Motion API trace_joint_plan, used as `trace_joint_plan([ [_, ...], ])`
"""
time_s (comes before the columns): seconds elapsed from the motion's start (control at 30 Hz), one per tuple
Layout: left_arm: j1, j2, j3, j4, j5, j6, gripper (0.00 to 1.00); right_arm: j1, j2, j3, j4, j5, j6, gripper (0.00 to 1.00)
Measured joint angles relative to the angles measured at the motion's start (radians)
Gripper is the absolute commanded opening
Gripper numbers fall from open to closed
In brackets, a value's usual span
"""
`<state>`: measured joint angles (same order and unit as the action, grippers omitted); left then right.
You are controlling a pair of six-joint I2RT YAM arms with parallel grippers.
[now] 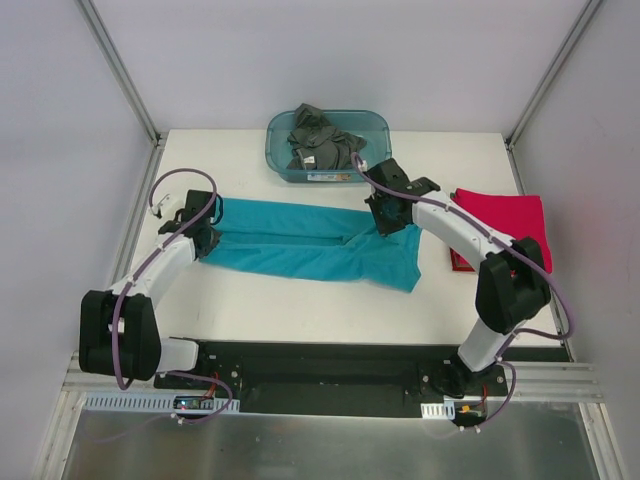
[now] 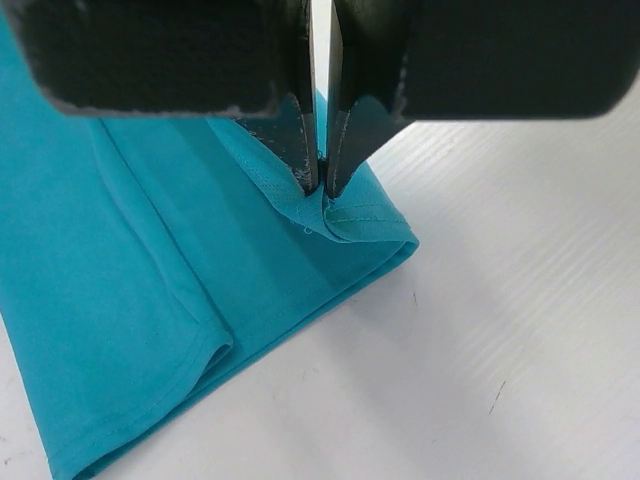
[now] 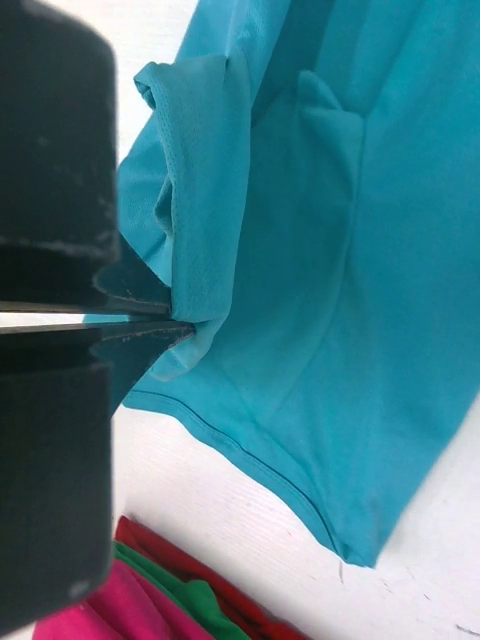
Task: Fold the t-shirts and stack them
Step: Fold the other side of the tshirt into a rectangle
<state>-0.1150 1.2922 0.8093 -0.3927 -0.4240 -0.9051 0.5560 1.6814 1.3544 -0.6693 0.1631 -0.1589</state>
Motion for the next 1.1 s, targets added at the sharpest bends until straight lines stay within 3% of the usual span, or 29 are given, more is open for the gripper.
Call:
trace_joint_plan([
  [0.43, 0.012, 0.214, 0.09, 0.039, -0.001, 0.008, 0.0, -0.048, 0.185, 0.154, 0.023, 0.02, -0.147, 0.01],
  [0.7, 0.026, 0.247, 0.094, 0.041, -0.002, 0.011, 0.01, -0.051, 0.301, 0.266, 0.025, 0.011, -0.265, 0.12],
  [0.73, 0.026, 0.247, 0.095, 0.041, -0.002, 0.013, 0.17, -0.051, 0.317, 0.286, 0.021, 0.015, -0.269, 0.16],
  [0.77, 0.027, 0.247, 0.096, 0.041, -0.002, 0.017, 0.36, -0.051, 0.332, 0.303, 0.019, 0.018, -0.272, 0.29],
  [0.83, 0.031, 0.247, 0.099, 0.041, -0.001, 0.039, 0.52, -0.051, 0.355, 0.328, 0.016, 0.027, -0.27, 0.65],
  [0.9, 0.032, 0.247, 0.104, 0.044, 0.003, 0.056, 0.69, -0.053, 0.376, 0.356, 0.007, 0.037, -0.27, 0.77],
  [0.97, 0.032, 0.24, 0.107, 0.045, 0.018, 0.074, 0.98, -0.054, 0.39, 0.385, -0.012, 0.042, -0.267, 0.8],
  [1.1, 0.032, 0.176, 0.107, 0.044, 0.05, 0.102, 0.99, -0.055, 0.38, 0.396, -0.03, 0.054, -0.244, 0.96],
])
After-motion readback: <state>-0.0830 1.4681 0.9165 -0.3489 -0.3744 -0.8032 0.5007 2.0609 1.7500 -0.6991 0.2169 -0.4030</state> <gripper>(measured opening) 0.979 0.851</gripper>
